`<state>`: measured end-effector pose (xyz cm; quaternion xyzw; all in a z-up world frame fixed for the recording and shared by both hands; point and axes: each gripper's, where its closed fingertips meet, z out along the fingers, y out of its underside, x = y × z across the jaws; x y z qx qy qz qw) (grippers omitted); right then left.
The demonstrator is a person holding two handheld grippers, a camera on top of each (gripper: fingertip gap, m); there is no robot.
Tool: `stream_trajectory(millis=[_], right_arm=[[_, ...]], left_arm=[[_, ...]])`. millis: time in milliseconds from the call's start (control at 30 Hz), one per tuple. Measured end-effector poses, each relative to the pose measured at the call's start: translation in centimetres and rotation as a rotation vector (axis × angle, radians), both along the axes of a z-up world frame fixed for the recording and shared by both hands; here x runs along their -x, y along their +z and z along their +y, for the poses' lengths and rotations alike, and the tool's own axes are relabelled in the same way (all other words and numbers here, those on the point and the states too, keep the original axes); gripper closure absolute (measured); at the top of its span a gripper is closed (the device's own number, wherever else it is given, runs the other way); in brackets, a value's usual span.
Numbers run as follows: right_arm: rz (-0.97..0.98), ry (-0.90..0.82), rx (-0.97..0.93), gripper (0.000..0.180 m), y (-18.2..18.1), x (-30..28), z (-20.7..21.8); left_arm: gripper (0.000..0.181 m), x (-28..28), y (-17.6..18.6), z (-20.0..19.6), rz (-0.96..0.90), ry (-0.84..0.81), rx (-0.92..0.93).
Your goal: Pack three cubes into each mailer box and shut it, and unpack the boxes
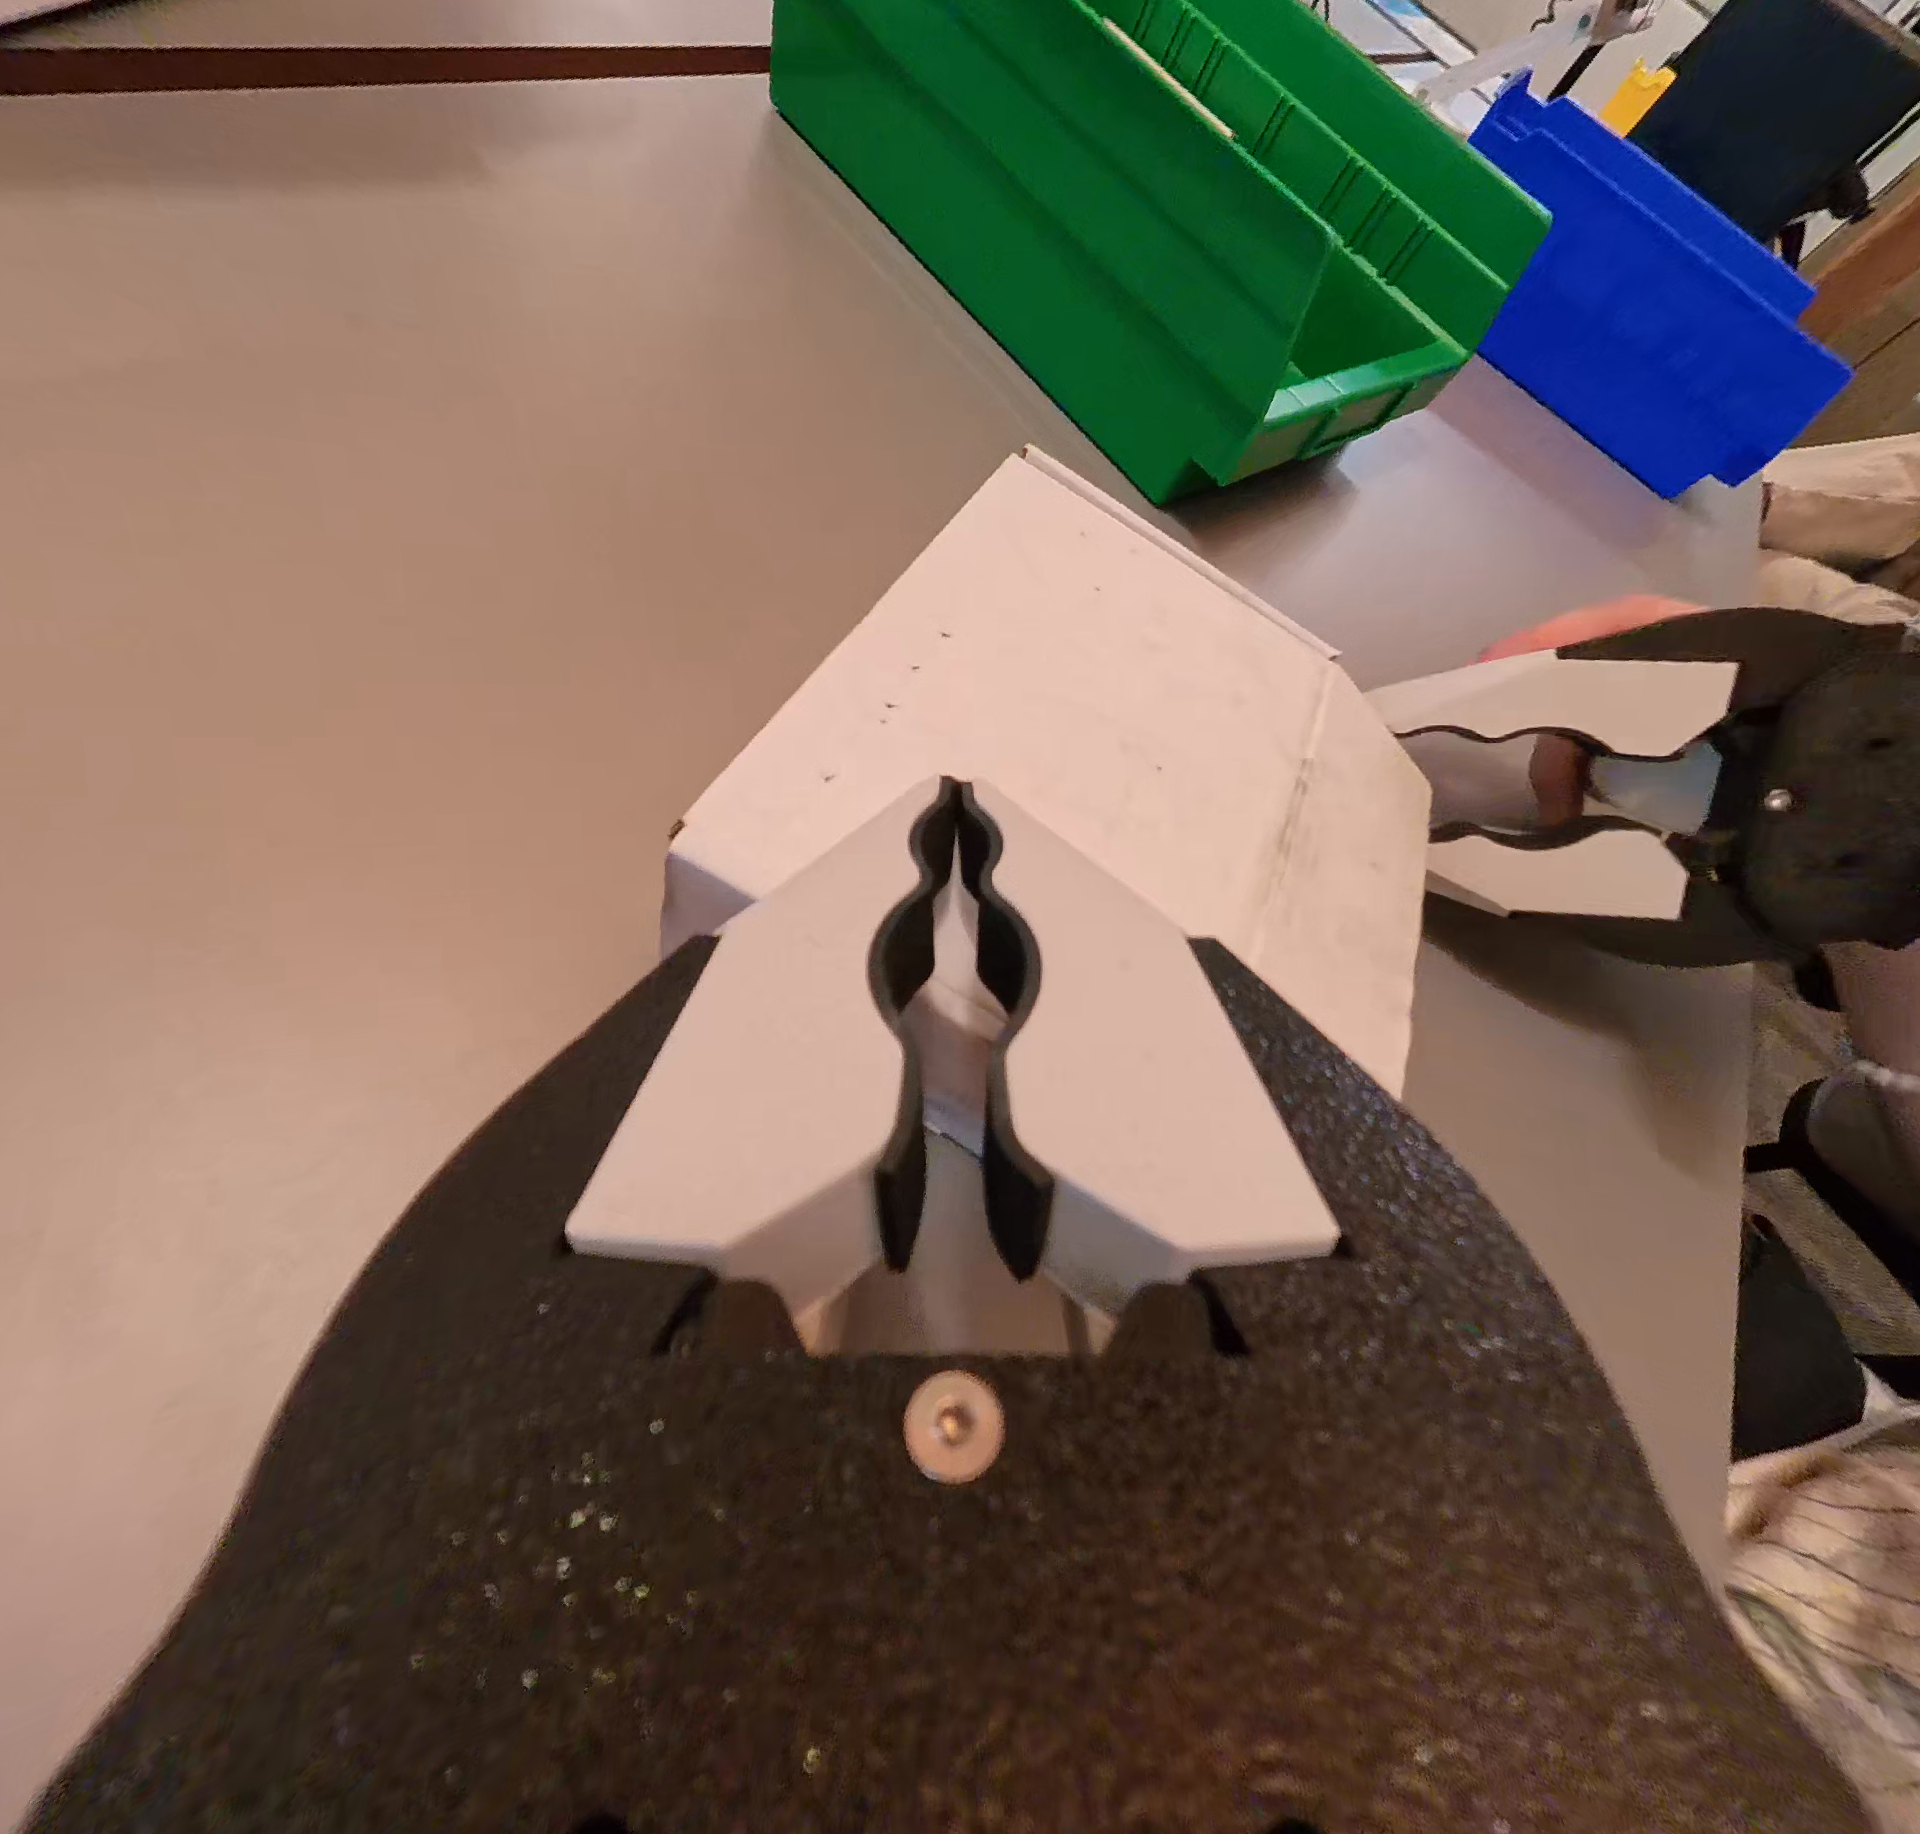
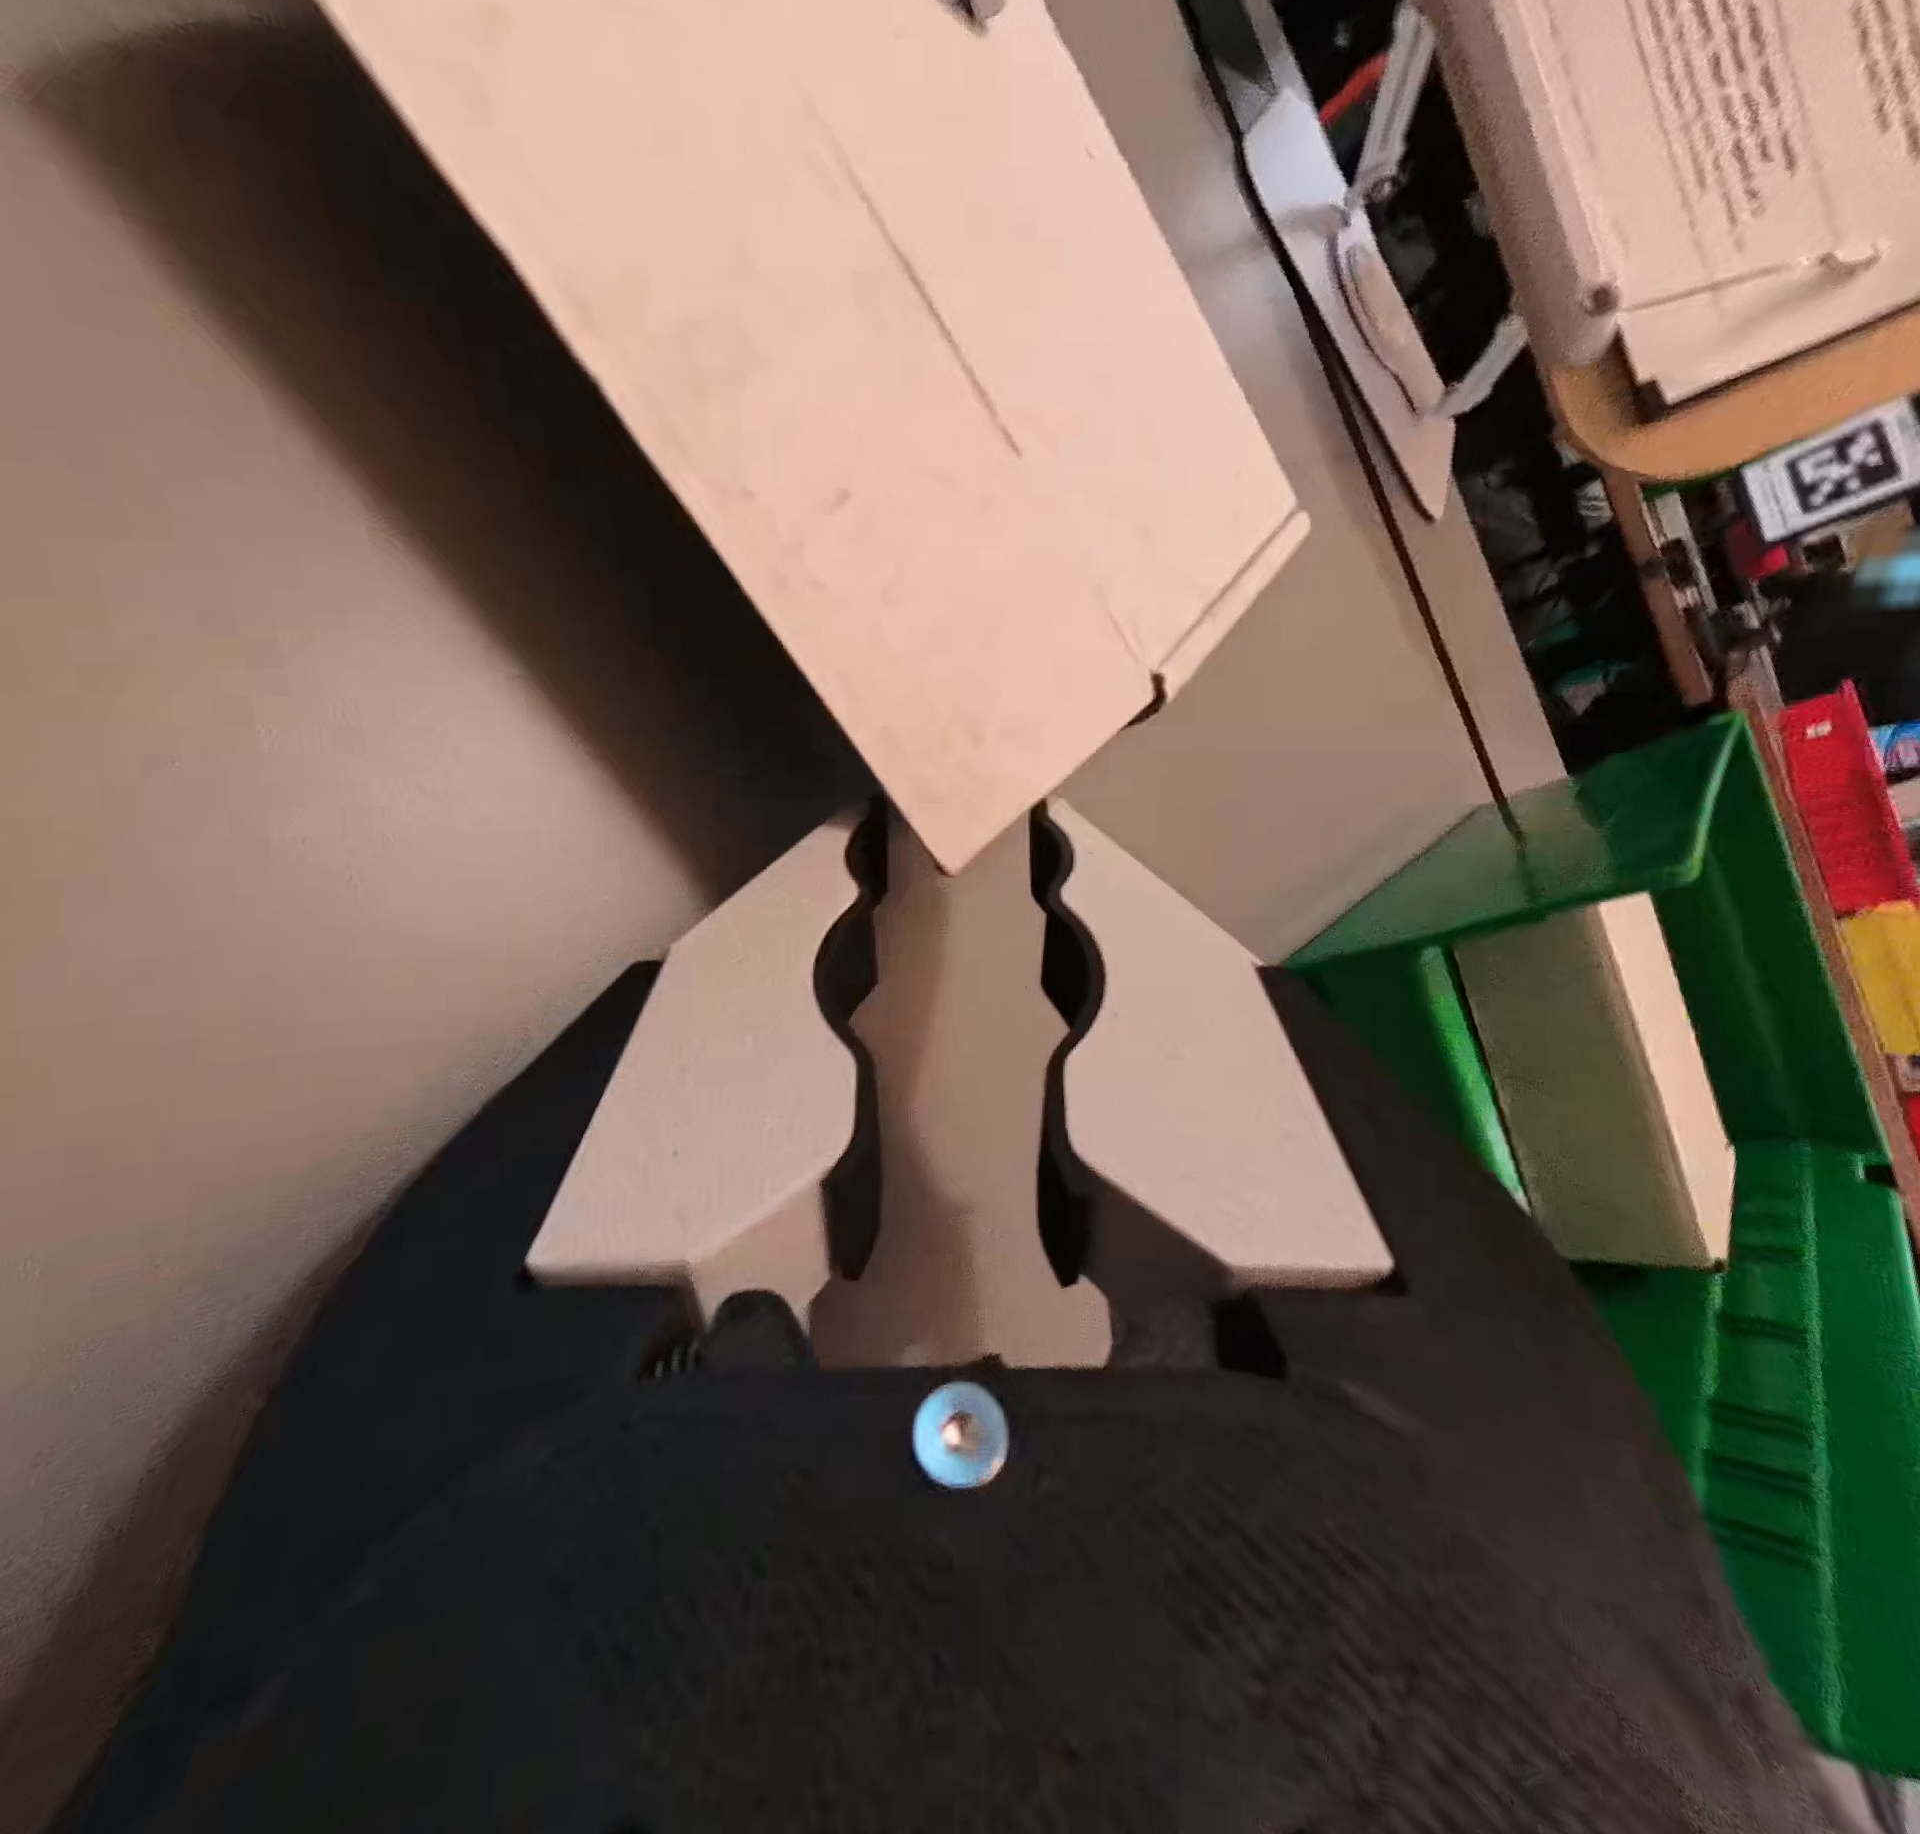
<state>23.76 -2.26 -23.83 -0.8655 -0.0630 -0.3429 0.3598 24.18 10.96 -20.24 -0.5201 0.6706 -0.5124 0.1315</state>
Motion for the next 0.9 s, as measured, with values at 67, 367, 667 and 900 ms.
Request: stream_trajectory(millis=[67, 367, 667, 900], right_arm=[[0.016, 0.046, 0.020, 0.148, -0.1, 0.3, 0.0], [0.184, 0.109, -0.496, 0.180, 12.2, -2.4, -0.7], [0.072, 0.102, -0.091, 0.180, 5.5, -7.2, 9.0], [-0.046, 0.070, 0.053, 0.180, 3.7, -7.7, 9.0]], left_arm=[[0.181, 0.0, 0.0, 0.0, -0.003, 0.001, -0.029], [0.181, 0.0, 0.0, 0.0, -0.007, -0.004, -0.075], [0.181, 0.0, -0.1, 0.0, -0.017, 0.007, -0.127], [0.181, -0.1, 0.0, -0.1, -0.057, 0.017, -0.130]])
